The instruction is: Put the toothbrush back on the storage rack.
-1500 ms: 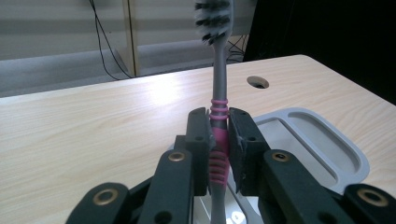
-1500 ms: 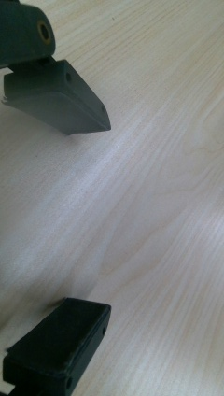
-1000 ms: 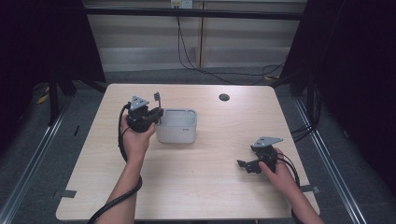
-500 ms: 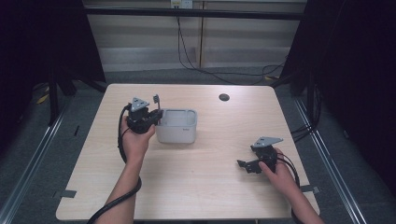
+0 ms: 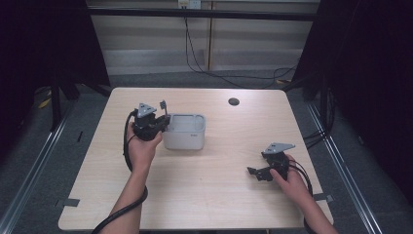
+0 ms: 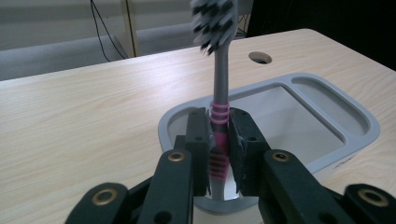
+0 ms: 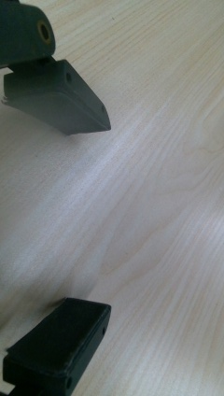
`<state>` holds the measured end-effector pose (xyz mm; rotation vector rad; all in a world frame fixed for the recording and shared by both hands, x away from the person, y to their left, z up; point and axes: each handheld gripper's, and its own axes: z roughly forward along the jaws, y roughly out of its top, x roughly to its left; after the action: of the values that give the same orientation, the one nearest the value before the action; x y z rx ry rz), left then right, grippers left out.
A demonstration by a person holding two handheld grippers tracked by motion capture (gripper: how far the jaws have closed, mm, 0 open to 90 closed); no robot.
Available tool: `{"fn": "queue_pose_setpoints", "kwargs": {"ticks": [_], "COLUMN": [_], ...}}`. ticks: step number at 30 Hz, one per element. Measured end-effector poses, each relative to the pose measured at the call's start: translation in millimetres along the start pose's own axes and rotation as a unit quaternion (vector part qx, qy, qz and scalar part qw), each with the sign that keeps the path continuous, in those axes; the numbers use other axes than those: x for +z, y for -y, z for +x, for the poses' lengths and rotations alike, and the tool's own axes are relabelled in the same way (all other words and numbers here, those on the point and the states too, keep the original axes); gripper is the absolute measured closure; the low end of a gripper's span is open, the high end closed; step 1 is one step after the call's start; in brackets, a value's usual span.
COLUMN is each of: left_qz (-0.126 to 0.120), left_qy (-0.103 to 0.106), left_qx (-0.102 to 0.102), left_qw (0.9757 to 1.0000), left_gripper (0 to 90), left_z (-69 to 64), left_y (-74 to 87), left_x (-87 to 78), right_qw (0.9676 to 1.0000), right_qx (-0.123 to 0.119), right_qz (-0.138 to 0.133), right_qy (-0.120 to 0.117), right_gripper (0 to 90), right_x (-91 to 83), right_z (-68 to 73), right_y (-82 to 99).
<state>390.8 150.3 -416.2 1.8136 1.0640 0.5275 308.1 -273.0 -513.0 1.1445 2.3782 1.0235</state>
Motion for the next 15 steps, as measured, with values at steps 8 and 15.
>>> {"fn": "queue_pose_setpoints", "kwargs": {"ticks": [8,15], "left_qz": [0.002,-0.002], "left_qy": [-0.001,0.003], "left_qx": [0.002,0.001], "left_qw": [1.0000,1.0000], "left_gripper": [78.8,77.5], "left_z": [-0.4,0.3], "left_y": [1.1,1.4], "left_x": [-0.1,-0.5], "right_qw": [1.0000,1.0000], "right_qx": [0.000,0.000], "right_qz": [0.000,0.000], "right_qy": [0.000,0.000], "right_gripper": [10.0,10.0], "right_x": [0.0,0.0], "right_z": [0.0,0.0], "right_y": [0.0,0.0]}}
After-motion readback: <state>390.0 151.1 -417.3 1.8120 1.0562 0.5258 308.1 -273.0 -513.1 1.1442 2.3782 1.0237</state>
